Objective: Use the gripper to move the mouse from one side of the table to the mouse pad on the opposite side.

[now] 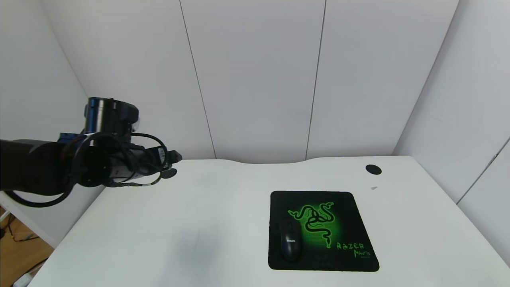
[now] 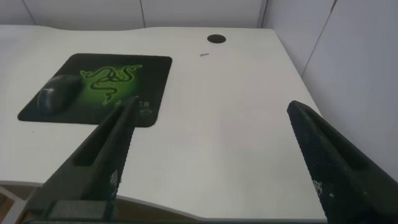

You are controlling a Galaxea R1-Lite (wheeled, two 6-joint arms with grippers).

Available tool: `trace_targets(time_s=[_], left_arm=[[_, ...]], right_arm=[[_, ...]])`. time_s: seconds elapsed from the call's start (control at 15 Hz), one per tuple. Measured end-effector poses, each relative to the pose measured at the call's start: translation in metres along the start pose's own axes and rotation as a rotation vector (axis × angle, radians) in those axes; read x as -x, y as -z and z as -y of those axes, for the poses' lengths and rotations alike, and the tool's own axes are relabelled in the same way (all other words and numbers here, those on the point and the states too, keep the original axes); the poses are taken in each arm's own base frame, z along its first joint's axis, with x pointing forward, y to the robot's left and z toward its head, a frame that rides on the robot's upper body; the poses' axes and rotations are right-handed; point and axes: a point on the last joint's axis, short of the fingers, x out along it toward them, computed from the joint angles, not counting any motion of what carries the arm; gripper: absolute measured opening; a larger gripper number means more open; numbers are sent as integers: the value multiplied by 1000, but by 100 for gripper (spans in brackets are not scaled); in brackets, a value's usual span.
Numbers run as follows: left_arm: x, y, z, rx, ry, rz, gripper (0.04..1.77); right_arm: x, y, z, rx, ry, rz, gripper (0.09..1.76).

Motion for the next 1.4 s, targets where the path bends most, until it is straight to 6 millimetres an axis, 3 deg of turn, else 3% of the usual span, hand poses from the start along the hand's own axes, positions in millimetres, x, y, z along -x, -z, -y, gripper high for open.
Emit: trace_targets(time_s=[0.27, 0.8, 1.4], left_arm=[[42, -1, -23, -4, 7, 60, 172], [122, 20, -52, -13, 56, 167, 172], [231, 63, -92, -108, 88, 453, 172]], right_arm=[[0, 0, 0, 0, 0, 0, 171], [0, 0, 0, 0, 0, 0, 171], [0, 0, 0, 0, 0, 0, 171]])
